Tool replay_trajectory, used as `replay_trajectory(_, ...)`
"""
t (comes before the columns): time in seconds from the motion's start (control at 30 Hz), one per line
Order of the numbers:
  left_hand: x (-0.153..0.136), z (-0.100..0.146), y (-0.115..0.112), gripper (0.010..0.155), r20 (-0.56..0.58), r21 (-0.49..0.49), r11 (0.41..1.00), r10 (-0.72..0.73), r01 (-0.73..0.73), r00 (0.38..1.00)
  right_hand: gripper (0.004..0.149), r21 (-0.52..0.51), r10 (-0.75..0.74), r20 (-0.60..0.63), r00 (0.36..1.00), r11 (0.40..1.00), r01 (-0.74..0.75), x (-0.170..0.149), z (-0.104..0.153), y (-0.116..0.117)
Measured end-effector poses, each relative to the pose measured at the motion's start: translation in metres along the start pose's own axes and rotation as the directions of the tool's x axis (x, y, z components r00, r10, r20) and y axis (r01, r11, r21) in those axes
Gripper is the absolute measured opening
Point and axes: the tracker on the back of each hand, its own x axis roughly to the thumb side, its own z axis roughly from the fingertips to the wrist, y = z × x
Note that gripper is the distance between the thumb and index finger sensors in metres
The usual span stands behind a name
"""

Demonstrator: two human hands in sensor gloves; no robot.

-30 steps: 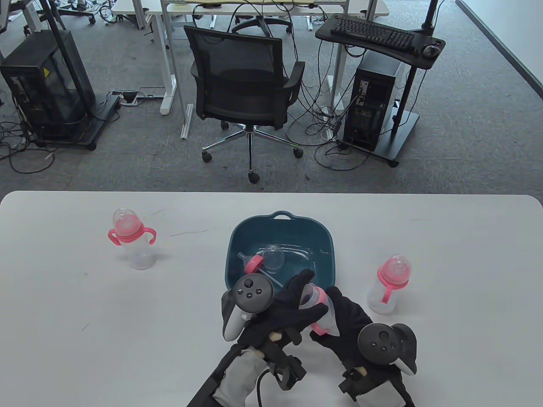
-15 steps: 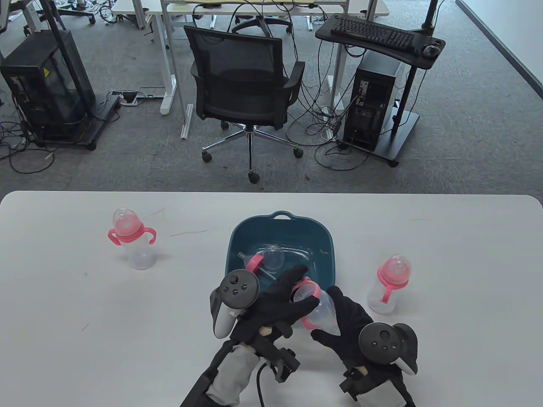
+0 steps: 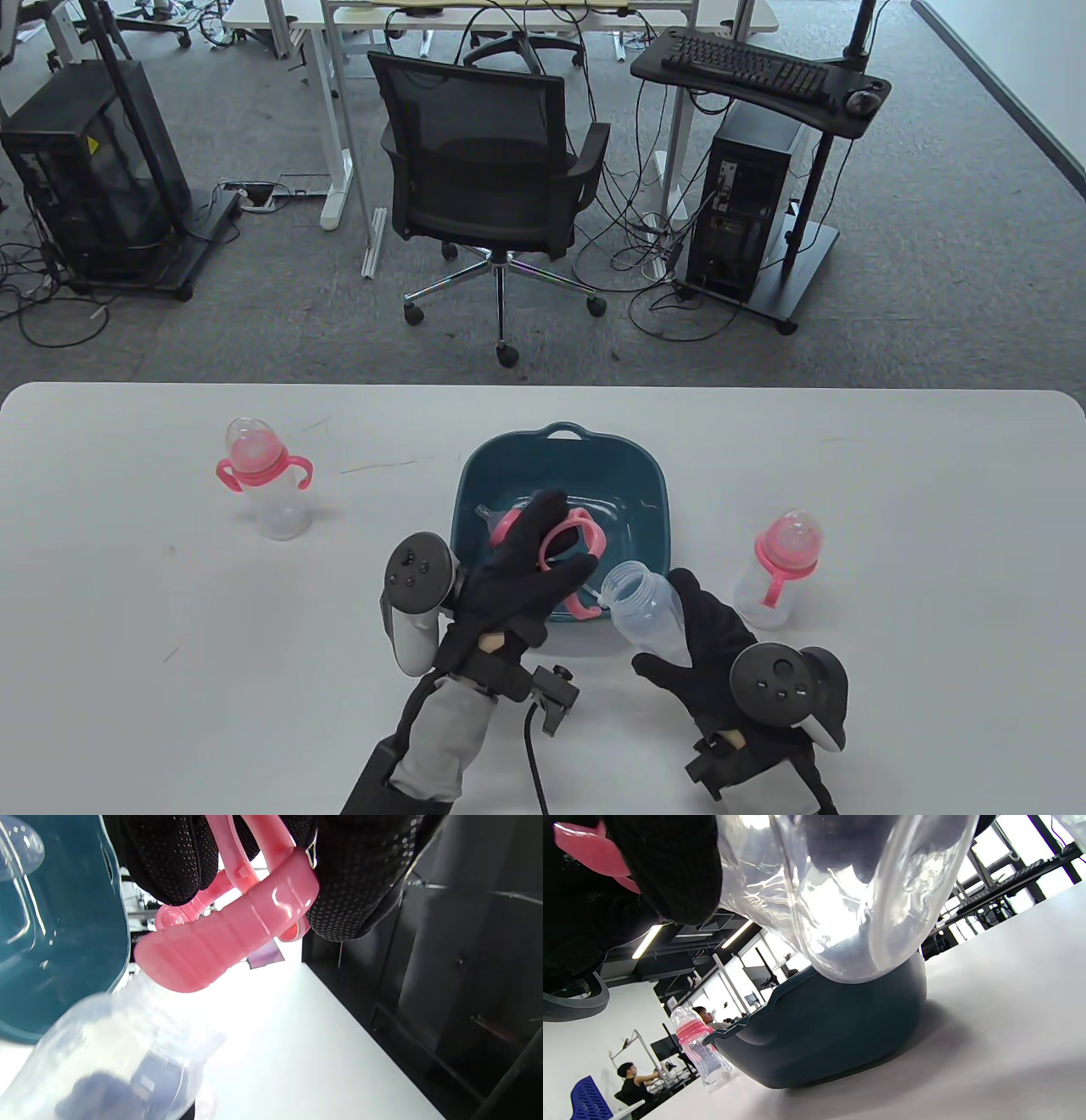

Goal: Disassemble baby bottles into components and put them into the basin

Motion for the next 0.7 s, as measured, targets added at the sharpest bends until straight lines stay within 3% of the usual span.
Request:
replay_trajectory(0.23, -0.009, -0.014, 0.014, 0.081, -0.064, 0.081, 0.996, 0.039, -0.034, 0.997, 0.093, -0.011, -0.007, -0.005, 1.000, 1.000, 0.007, -0.001, 0.001, -0.003)
replay_trajectory(0.33, -0.013, -0.025, 0.018, 0.070, -0.103, 0.145, 0.989, 0.003, 0.011, 0.995, 0.093, -0.016, -0.012, -0.006, 1.000, 1.000, 0.012, -0.002, 0.001, -0.004)
replay_trajectory(0.47, -0.015, -0.042, 0.015, 0.064, -0.157, 0.162, 0.979, -0.099, 0.124, 0.983, 0.093, -0.019, -0.016, -0.006, 1.000, 1.000, 0.016, -0.002, 0.001, -0.005)
replay_trajectory(0.7, -0.020, -0.070, 0.000, 0.059, -0.230, 0.110, 0.936, -0.303, 0.334, 0.925, 0.093, -0.019, -0.018, -0.010, 1.000, 1.000, 0.018, -0.003, 0.001, -0.006)
